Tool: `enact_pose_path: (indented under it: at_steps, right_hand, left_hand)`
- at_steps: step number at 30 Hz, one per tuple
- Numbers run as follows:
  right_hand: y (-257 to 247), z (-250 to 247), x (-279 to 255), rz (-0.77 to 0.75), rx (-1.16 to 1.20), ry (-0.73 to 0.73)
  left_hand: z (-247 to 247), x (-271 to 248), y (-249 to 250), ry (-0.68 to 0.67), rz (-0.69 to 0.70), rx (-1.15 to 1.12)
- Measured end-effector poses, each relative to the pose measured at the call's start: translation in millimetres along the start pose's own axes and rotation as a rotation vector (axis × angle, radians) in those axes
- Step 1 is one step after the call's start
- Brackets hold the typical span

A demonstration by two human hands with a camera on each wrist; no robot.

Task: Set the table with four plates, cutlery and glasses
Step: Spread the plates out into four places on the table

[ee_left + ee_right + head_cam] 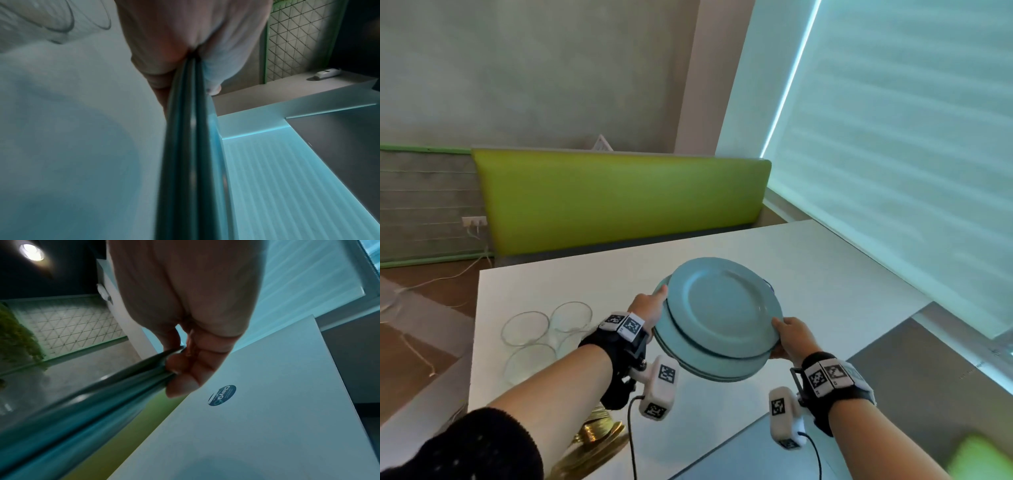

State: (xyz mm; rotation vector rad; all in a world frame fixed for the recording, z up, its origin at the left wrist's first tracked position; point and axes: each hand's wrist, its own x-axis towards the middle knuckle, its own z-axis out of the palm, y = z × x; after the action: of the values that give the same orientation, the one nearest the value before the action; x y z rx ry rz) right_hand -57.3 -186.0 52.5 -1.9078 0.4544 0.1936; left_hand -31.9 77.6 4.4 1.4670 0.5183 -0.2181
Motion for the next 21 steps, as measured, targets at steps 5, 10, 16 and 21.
enact_pose_path:
  at_steps: [5, 10, 16, 21]
  right_hand:
    - [-9.6, -17.8, 25.2, 0.067, 0.313, 0.001]
    - [-10.1, -37.7, 57.9, 0.085, 0.388, 0.053]
    - [15.1, -40.9, 70.8, 0.146, 0.416, 0.134]
    - [45.1, -20.7, 63.9, 0.213, 0.408, 0.192]
  left_hand:
    - [21.3, 21.4, 11.5, 0.105, 0.064, 0.037]
    - [18.5, 14.9, 34.6, 0.362, 0.112, 0.088]
    - [-21.3, 15.8, 45.3, 0.564, 0.068, 0.131]
    - [-49.5, 14.5, 52.2, 0.647, 0.073, 0.116]
